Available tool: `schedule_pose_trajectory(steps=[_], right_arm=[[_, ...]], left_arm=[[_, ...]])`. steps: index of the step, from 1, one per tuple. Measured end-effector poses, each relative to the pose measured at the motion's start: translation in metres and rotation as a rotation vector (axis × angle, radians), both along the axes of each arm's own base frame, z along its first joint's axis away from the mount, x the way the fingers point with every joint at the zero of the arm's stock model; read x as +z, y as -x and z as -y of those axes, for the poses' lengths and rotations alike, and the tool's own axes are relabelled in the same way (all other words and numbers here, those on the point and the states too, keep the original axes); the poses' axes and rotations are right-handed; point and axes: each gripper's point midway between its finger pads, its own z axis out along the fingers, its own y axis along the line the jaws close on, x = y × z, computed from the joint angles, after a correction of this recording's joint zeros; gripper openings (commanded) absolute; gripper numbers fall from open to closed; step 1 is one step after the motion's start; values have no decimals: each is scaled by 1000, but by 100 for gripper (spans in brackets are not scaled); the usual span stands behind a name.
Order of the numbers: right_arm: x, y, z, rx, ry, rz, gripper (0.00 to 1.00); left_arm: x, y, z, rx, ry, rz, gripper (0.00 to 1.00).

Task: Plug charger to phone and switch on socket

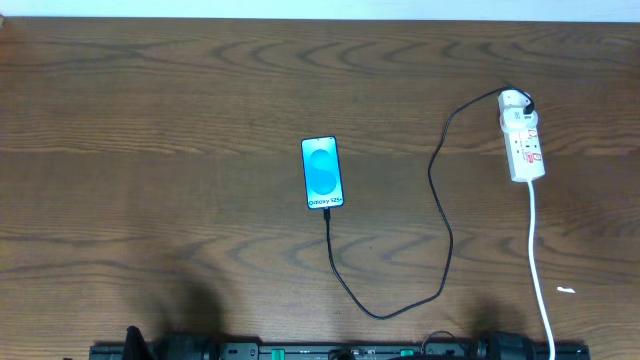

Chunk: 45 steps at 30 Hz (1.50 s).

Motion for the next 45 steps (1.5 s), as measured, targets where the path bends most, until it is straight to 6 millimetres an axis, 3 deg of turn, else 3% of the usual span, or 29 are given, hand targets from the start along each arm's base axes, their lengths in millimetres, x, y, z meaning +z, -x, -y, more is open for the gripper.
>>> schedule_pose_trajectory(steps=[5,15,19,25,35,39,45], right_arm=[[-9,4,-9,50,27,61,17],[-65,8,-15,83,44,98,22],[-64,15,-17,123,59,129,24],[-70,6,-17,199,103,82,24],[-76,8,-2,114,86,50,26],[-83,6,0,100,79,19,29],[-97,2,6,65,71,-50,44]], left_arm=[[0,0,0,0,0,0,98],[0,0,0,0,0,0,98],[0,0,0,0,0,-1,98],[0,0,0,0,0,-1,98],[0,0,0,0,0,-1,98],[0,0,0,0,0,-1,98],[0,0,0,0,0,0,98]])
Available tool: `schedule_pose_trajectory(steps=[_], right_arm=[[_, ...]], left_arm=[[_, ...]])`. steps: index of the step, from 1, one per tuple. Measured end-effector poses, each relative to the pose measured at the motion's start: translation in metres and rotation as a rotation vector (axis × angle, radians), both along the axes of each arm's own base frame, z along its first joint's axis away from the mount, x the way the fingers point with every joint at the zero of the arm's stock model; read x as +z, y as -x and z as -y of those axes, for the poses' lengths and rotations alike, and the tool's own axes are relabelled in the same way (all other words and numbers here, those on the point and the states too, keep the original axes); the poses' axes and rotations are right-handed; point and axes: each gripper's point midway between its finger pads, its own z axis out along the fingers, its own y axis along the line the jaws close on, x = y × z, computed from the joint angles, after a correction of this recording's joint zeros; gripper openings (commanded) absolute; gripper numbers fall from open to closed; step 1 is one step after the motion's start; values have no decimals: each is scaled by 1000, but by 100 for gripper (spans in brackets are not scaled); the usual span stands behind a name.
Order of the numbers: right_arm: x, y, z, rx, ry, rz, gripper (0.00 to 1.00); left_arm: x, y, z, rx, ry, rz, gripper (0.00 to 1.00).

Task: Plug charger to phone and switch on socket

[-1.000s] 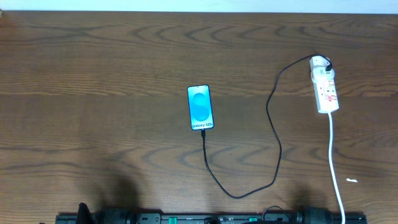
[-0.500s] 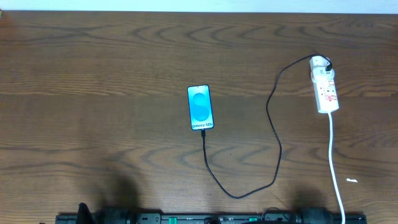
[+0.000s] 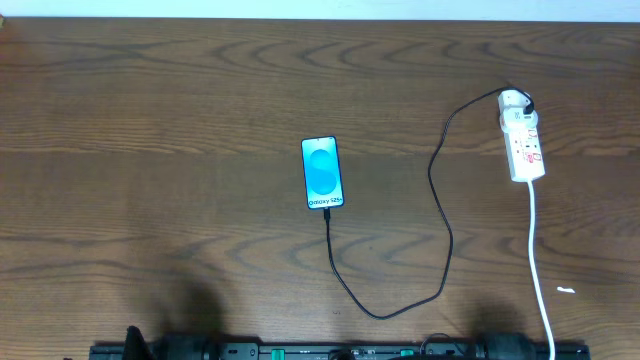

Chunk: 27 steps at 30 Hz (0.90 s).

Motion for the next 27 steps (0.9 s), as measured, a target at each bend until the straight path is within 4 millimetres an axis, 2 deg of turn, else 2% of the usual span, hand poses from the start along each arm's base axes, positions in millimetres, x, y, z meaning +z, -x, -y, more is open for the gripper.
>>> schedule_pose_trajectory(steps=[1,3,7,12,21,26,27], right_arm=[[-4,-1,1,-6,-1,-20,53],[-12,-4,3,-15,-7,-51,99],[-25,-14,8,-53,-12,-104,99],[-56,-44,12,-78,-44,-195,99],[-141,-113,11,-51,-258,-314,99],[-186,-155,1,17,-352,-328,99],[-191,-158,0,22,-356,-335,99]], left_arm=[[0,0,0,0,0,0,98],[0,0,0,0,0,0,98],[0,0,0,0,0,0,98],[0,0,0,0,0,0,98],[0,0,0,0,0,0,98],[0,0,0,0,0,0,98],[0,0,0,0,0,0,98]])
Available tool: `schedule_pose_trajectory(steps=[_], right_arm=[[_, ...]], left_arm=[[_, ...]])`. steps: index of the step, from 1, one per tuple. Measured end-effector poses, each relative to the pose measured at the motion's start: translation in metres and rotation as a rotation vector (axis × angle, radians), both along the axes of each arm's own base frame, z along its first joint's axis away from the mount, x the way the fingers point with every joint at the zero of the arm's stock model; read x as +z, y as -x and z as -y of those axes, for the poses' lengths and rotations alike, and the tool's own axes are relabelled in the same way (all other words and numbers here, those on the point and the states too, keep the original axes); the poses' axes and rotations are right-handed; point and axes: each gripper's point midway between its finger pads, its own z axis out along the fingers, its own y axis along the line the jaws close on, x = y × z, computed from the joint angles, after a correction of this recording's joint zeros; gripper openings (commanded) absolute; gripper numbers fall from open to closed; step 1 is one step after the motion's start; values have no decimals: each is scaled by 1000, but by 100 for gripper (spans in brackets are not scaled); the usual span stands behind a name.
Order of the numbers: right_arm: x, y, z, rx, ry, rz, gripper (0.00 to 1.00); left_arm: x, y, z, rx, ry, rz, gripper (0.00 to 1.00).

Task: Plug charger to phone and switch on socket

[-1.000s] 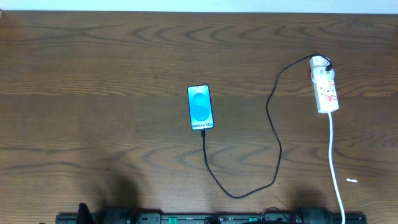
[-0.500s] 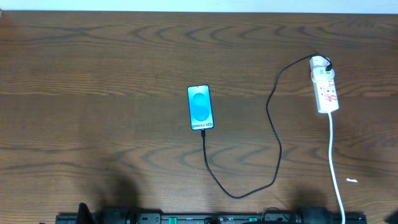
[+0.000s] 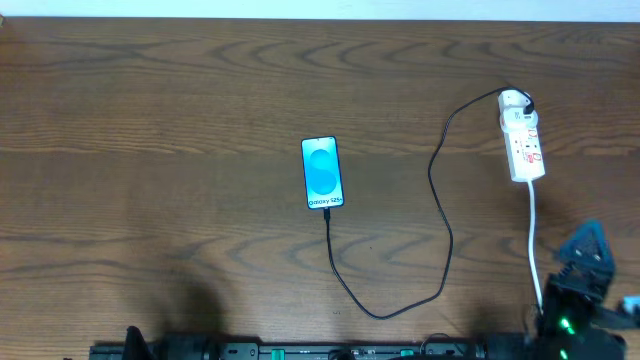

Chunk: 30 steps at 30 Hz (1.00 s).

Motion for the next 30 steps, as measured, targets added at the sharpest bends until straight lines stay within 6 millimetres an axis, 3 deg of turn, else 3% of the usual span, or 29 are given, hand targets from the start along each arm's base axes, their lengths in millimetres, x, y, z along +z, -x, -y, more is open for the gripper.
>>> schedule_pose_trajectory(steps=[7,12,30], right_arm=[[-60,-29,-11,60,-42,-85,99],[-86,-35,-14,78,-52,-138,99],[-94,-33,-11,58,-49,-164,99]], left_arm=[[0,0,0,0,0,-1,98],[0,0,0,0,0,0,98],[0,0,0,0,0,0,98]])
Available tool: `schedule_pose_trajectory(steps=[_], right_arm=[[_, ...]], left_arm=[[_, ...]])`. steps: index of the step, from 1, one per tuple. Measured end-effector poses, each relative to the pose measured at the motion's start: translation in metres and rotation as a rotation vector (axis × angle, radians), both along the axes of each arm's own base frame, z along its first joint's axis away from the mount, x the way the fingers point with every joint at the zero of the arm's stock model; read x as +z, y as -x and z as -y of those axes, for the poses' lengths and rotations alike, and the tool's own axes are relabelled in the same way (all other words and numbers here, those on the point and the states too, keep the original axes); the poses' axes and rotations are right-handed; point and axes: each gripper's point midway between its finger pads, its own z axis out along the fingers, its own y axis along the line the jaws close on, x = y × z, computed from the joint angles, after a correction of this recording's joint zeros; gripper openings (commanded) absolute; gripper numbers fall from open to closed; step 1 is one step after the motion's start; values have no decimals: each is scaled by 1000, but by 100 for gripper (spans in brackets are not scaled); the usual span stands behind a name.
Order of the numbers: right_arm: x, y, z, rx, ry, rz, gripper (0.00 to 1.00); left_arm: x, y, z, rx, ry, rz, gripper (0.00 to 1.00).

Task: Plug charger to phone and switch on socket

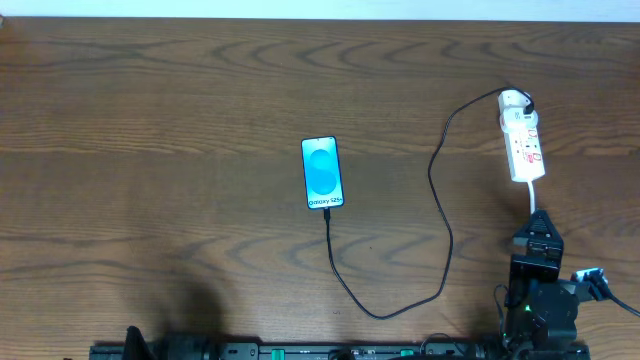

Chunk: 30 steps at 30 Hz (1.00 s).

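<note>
In the overhead view the phone lies face up mid-table, its screen lit blue. A black charger cable meets the phone's bottom edge, loops toward the front, then climbs to the white adapter seated in the far end of the white power strip. My right gripper points toward the strip from the front right, a short way short of its near end, over the strip's white cord. Its jaws are too small to read. The left gripper is out of view.
The strip's white cord runs from the strip toward the front edge and passes under my right arm. A dark rail lines the table's front edge.
My right arm has moved left and farther onto the table. Its gripper was at the front right corner and now sits over the white cord, nearer the power strip.
At the two oldest moments no arm was in view, with the phone, cable and strip lying as now. Then my right arm showed at the front right corner. Now its gripper is closer to the strip; phone, cable and strip have not moved.
</note>
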Motion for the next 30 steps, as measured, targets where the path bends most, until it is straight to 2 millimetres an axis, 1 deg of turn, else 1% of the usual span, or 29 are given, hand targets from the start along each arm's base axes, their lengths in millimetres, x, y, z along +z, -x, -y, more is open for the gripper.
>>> schedule_pose_trajectory(steps=[7,11,14,19,23,24,26,30], right_arm=[[1,3,7,-45,16,0,99],[5,3,10,-45,60,0,99],[17,0,11,-36,120,25,99],[43,-4,12,-21,252,78,99],[54,-7,13,-14,359,94,99],[55,-9,13,-15,378,100,99],[50,-13,14,-18,414,98,99],[30,-25,16,-27,453,108,99]], left_arm=[[0,0,0,0,0,0,98],[0,0,0,0,0,0,98],[0,0,0,0,0,0,98],[0,0,0,0,0,0,98],[0,0,0,0,0,0,98],[0,0,0,0,0,0,98],[0,0,0,0,0,0,98],[0,0,0,0,0,0,98]])
